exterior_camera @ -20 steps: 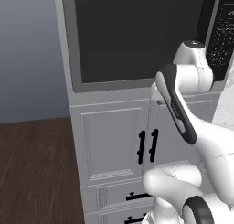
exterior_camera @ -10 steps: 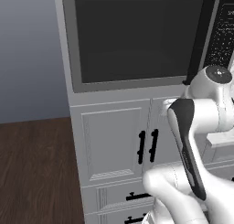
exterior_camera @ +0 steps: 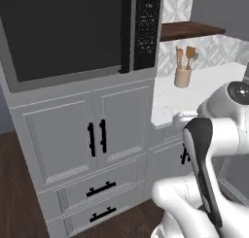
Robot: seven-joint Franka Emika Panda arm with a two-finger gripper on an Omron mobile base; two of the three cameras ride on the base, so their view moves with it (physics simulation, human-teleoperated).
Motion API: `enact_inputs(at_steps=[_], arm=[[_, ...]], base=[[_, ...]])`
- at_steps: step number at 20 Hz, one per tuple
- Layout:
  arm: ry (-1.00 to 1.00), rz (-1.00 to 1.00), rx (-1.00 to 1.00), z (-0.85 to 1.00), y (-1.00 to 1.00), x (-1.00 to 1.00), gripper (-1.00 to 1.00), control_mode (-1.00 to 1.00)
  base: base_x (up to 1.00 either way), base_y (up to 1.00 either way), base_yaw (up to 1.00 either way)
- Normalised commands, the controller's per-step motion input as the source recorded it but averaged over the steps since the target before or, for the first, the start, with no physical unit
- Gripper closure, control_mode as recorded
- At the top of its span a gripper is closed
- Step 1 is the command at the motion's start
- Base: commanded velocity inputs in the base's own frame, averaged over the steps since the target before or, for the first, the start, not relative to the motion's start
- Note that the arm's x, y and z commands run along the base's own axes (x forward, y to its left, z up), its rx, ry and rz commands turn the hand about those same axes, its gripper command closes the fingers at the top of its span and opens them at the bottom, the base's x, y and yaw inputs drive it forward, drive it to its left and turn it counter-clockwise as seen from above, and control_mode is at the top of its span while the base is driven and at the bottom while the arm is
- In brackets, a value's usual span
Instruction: Navigate to the electric kettle.
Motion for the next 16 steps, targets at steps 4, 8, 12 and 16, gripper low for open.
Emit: enact_inputs(at_steps=[4, 8, 12, 16], arm=[[0.00, 0.00, 0.00, 0.00, 0.00, 0.00, -1.00, 1.00], [0.00, 0.00, 0.00, 0.00, 0.00, 0.00, -1.00, 1.00], [0.00, 0.00, 0.00, 0.00, 0.00, 0.00, -1.00, 1.00], [0.00, 0.00, 0.00, 0.00, 0.00, 0.00, -1.00, 1.00]], base=[[-0.01, -0.54, -0.82], [0.00, -0.06, -0.99], [0.00, 0.00, -1.00], [0.00, 0.00, -1.00]])
